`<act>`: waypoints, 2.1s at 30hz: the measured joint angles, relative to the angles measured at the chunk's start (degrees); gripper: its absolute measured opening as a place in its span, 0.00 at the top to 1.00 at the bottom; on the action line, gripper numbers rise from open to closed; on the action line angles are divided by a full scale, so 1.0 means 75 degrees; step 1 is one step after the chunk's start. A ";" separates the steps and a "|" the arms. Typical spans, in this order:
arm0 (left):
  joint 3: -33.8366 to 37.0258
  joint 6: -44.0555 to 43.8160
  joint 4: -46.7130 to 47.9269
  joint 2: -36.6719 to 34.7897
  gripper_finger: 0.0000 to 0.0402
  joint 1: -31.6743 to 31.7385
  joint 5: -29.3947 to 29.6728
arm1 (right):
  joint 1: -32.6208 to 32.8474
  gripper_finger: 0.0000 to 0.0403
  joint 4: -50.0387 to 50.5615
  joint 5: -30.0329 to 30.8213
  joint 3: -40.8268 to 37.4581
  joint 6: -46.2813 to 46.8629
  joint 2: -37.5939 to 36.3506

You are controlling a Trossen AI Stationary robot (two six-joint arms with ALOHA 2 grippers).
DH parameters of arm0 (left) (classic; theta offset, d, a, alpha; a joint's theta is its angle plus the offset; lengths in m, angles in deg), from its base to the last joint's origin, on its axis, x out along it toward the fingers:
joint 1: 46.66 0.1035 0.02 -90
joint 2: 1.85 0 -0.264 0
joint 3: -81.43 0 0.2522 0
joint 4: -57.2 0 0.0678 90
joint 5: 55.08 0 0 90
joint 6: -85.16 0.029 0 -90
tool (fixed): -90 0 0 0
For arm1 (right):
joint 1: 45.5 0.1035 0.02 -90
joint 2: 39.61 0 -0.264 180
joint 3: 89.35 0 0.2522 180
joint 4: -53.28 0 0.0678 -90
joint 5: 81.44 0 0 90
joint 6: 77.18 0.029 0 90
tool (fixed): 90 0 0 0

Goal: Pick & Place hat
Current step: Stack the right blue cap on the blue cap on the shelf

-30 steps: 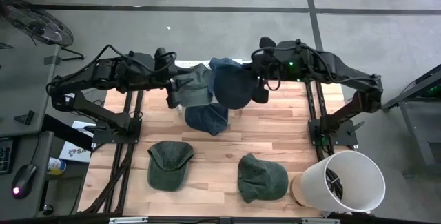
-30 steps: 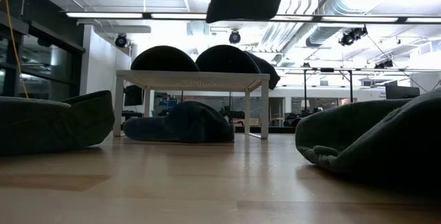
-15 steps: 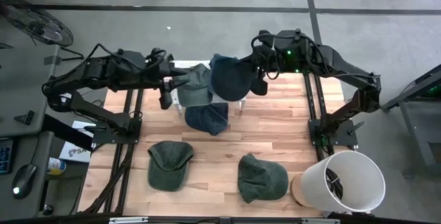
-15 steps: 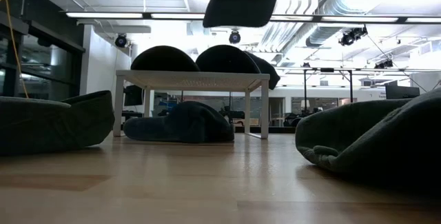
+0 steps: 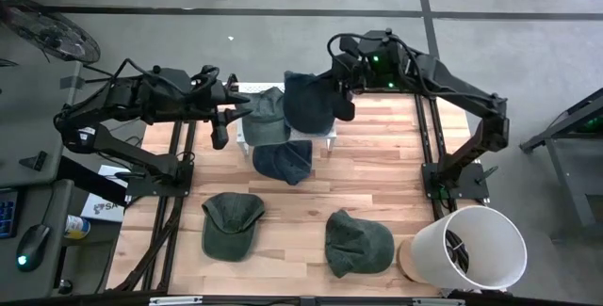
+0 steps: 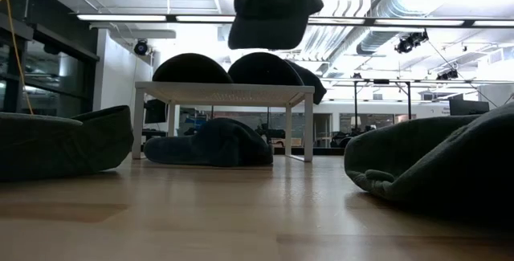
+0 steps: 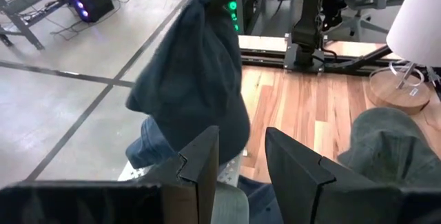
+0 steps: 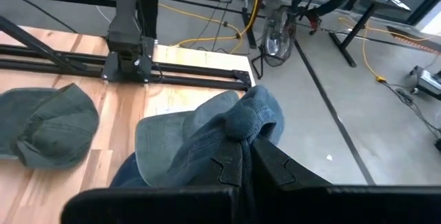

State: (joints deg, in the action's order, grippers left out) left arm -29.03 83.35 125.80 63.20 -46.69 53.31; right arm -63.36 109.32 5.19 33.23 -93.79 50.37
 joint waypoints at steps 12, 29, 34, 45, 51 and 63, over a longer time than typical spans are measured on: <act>0.0000 -0.0017 0.0092 0.0003 0.71 0.0000 -0.0122 | -0.0530 1.00 -0.0029 -0.0199 0.0000 -0.0048 0.0202; 0.0000 0.0001 0.0092 0.0003 0.71 0.0000 -0.0119 | -0.0870 1.00 -0.0029 0.0579 0.0000 -0.0323 0.0869; 0.0000 -0.0002 0.0092 0.0003 0.71 0.0000 -0.0117 | -0.1028 1.00 -0.0029 0.0629 0.0000 -0.0398 0.1026; 0.0000 -0.0005 0.0090 0.0003 0.71 0.0000 -0.0114 | -0.1252 1.00 -0.0217 0.0512 0.0000 -0.0602 0.1571; 0.0000 -0.0005 0.0089 0.0003 0.71 0.0001 -0.0111 | -0.1382 1.00 -0.0481 0.0444 -0.0108 -0.0590 0.1748; 0.0000 -0.0005 0.0089 0.0005 0.71 0.0002 -0.0096 | -0.1475 1.00 -0.0580 0.0160 -0.0771 -0.0313 0.1756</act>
State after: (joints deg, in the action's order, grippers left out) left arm -29.03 83.32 126.47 63.24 -46.68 52.59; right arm -74.42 104.97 6.39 27.45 -96.14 63.54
